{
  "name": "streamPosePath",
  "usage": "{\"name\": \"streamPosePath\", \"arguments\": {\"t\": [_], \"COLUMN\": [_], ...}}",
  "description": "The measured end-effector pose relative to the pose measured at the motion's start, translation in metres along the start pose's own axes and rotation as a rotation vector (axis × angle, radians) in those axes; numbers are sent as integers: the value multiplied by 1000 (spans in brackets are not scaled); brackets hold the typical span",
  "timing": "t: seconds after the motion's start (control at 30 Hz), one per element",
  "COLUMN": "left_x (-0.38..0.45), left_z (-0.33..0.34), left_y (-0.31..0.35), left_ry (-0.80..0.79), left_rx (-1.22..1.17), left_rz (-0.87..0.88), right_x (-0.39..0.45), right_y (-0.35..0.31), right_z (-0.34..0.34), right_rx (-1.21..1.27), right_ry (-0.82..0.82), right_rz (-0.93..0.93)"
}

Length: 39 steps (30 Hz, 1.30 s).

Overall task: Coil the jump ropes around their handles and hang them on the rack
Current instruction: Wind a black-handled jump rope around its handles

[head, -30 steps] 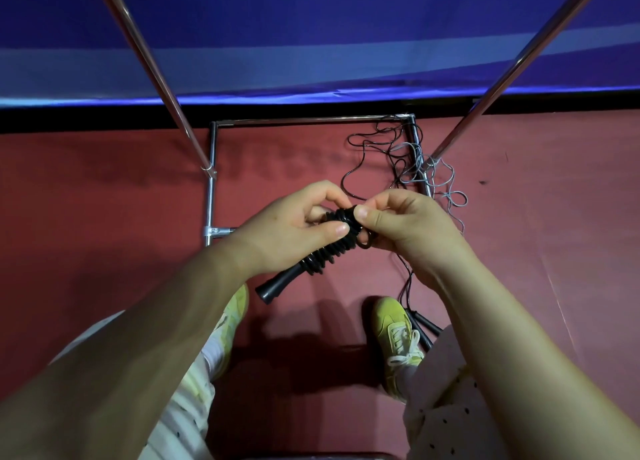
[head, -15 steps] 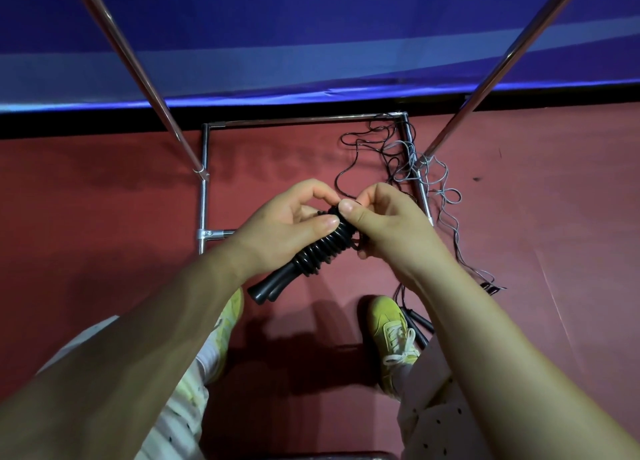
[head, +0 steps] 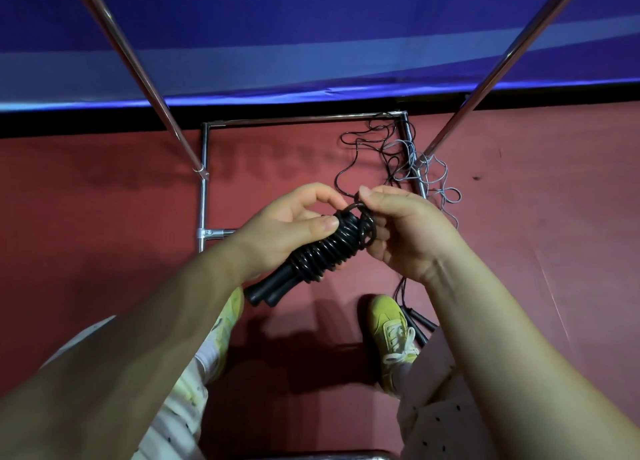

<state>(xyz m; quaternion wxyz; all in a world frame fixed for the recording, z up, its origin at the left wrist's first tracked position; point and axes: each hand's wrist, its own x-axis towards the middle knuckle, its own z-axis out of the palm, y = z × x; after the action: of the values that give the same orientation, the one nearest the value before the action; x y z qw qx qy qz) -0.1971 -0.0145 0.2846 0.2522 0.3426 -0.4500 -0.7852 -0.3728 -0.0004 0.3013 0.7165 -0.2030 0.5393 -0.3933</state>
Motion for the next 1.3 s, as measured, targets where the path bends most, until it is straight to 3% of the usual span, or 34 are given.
{"name": "streamPosePath", "arguments": {"t": [0.13,0.33,0.43,0.53,0.67,0.8,0.97,1.2,1.3], "left_x": [0,7,7,-1,-15,-23,-22,-10,-5], "left_z": [2,14,16,21,47,80,125,175,196], "left_y": [-1,-6,-2,9,30,70,136,239,283], "left_ry": [-96,9,124,252,320,302,136,161,176], "left_rx": [-74,-2,3,-72,-29,42,162,214,239], "left_rz": [-67,-100,-46,45,91,46,9,145,241], "right_x": [6,12,6,-10,-46,-88,-140,-181,-193], "right_y": [2,6,-2,0,-7,-49,-114,-215,-256], "right_z": [-3,6,10,7,16,19,16,28,36], "right_rx": [107,102,135,48,31,-61,-109,-162,-225], "right_ry": [92,308,160,31,5,29,68,176,129], "right_rz": [-19,-192,-277,-191,-252,-429,-592,-786,-843]}}
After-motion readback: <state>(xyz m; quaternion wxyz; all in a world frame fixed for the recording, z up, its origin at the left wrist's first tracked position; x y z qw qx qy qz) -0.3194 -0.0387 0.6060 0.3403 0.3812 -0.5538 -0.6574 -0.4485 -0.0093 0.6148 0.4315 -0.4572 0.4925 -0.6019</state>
